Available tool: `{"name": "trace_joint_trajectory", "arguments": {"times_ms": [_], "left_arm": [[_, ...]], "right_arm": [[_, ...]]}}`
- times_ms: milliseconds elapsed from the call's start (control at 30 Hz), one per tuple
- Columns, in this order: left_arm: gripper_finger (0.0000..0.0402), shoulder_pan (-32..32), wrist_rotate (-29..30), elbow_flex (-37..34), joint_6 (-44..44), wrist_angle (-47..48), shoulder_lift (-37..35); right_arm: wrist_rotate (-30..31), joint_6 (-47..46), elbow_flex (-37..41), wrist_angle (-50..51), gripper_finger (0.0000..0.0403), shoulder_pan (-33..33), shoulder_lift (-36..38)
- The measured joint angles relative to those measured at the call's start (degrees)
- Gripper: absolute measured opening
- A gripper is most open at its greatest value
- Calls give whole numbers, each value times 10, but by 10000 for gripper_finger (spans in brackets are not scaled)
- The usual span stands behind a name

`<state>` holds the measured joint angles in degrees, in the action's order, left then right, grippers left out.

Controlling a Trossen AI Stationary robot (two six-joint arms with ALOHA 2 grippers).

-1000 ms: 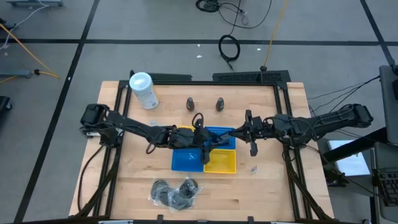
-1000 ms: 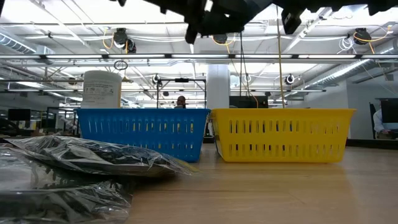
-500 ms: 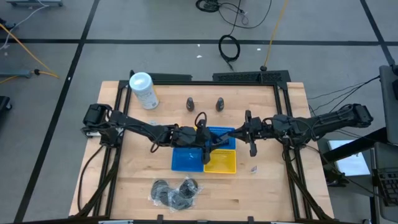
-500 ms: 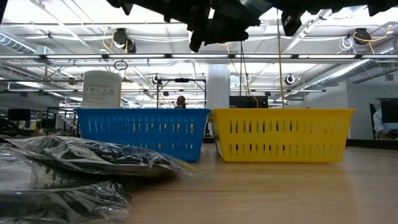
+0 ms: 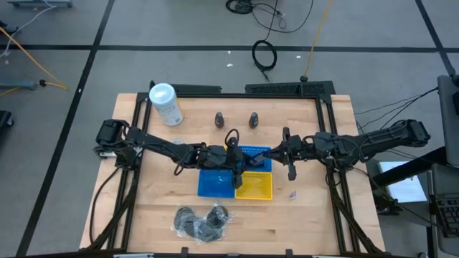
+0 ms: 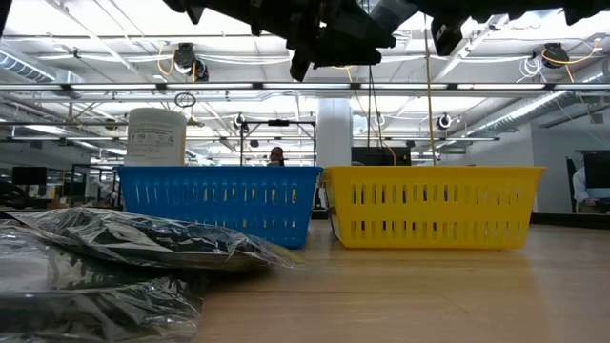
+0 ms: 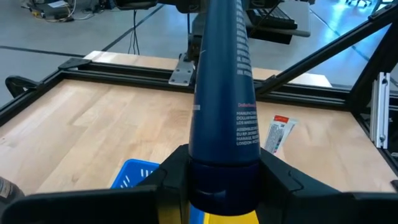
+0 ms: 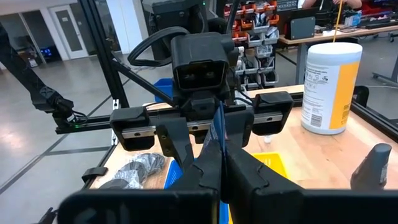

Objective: Pick & Place Travel size toiletries
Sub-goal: Put the blue shave cream into the right blue bin

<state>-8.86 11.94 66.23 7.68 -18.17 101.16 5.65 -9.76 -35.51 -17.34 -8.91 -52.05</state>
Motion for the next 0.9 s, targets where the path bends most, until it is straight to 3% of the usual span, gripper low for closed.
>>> {"name": "trace_joint_trajectory", "arguments": {"times_ms": [500,767,900], "left_arm": [[109,1,-2,1,3,30,-1],[109,6,0,1,16,57,-1],[109,18,33,1,36,85,-1]], "right_arm": [[1,19,0,-15,34,0,0],[1,33,0,-17,76,0,2],[2,34,0,-17,97,-5,3]]}}
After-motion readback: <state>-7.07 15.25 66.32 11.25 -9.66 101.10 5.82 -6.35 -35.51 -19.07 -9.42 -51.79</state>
